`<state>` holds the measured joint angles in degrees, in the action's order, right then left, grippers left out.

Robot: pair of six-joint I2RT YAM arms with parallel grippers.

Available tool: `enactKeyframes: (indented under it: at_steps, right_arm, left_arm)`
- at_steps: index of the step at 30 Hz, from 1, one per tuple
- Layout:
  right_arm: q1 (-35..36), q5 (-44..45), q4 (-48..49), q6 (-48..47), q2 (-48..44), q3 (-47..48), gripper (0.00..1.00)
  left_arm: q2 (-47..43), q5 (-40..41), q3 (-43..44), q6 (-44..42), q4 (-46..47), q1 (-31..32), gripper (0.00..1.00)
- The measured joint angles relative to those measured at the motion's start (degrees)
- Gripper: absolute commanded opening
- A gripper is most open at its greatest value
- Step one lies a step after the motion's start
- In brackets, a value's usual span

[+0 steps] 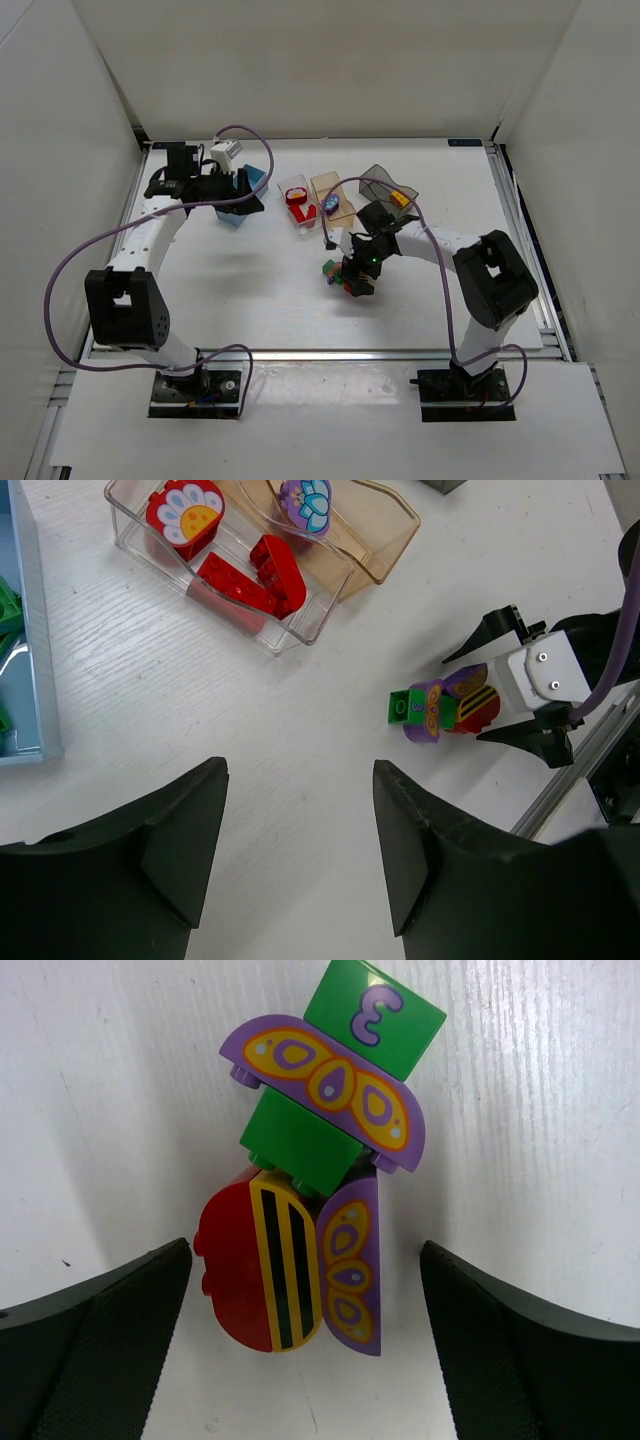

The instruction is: Sort the legos into containers by color

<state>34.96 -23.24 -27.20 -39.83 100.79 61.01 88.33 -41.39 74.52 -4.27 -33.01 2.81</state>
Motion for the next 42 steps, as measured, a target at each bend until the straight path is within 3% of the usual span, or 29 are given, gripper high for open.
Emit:
enactKeyframes:
  at_steps: [2, 5, 6, 8, 9, 11, 16, 21, 24, 26, 34, 42]
  right_arm:
    - [0.1, 0.4, 0.0, -0.2, 0.2, 0.3, 0.9]
    - [0.1, 0.9, 0.1, -0.8, 0.5, 0.4, 0.67]
    - [0.1, 1.1, 0.1, -0.9, 0.5, 0.4, 0.51]
    - [0.1, 1.1, 0.4, -1.1, 0.5, 0.5, 0.33]
    - [0.1, 0.9, 0.3, -0.6, 0.6, 0.5, 0.17]
    - [0.1, 0.8, 0.1, -0.9, 0.6, 0.6, 0.06]
    - [-0.8, -0.5, -2.0, -0.4, 0.2, 1.0, 0.04]
    - [-5.2, -4.7, -4.9, 2.1, -5.0, 3.1, 0.02]
    - [-7.5, -7.8, -3.8, 4.3, -8.8, 7.1, 0.02]
    - [-7.8, -10.4, -1.8, 5.7, -10.6, 9.9, 0.02]
    - [-6.2, -19.8, 2.0, 4.9, -7.7, 20.4, 0.02]
    - [0.0, -10.8, 0.3, 6.6, 1.7, 31.7, 0.0]
  left_arm:
    - [0.4, 0.0, 0.0, 0.0, 0.0, 0.0, 0.7]
    - [1.2, 0.0, 0.0, 0.0, 0.1, 0.0, 0.7]
    - [1.4, 0.0, 0.0, 0.0, 0.1, 0.0, 0.7]
    - [1.9, 0.0, 0.0, 0.0, 0.1, 0.0, 0.69]
    - [2.2, 0.0, 0.0, 0.1, 0.1, 0.0, 0.69]
    - [2.6, 0.0, 0.1, 0.2, 0.0, 0.0, 0.69]
    - [3.1, -2.5, 0.7, 1.4, 0.1, 0.0, 0.67]
    - [3.7, -9.5, 3.2, 8.4, 0.7, 0.0, 0.63]
    - [4.0, -13.6, 3.3, 12.4, 1.6, 0.0, 0.66]
    - [4.2, -16.1, 3.3, 14.6, 1.8, 0.1, 0.73]
    - [5.7, -24.2, 3.4, 19.4, 2.1, 1.0, 0.73]
    - [7.5, -22.5, 4.6, 19.3, 1.7, 4.0, 0.67]
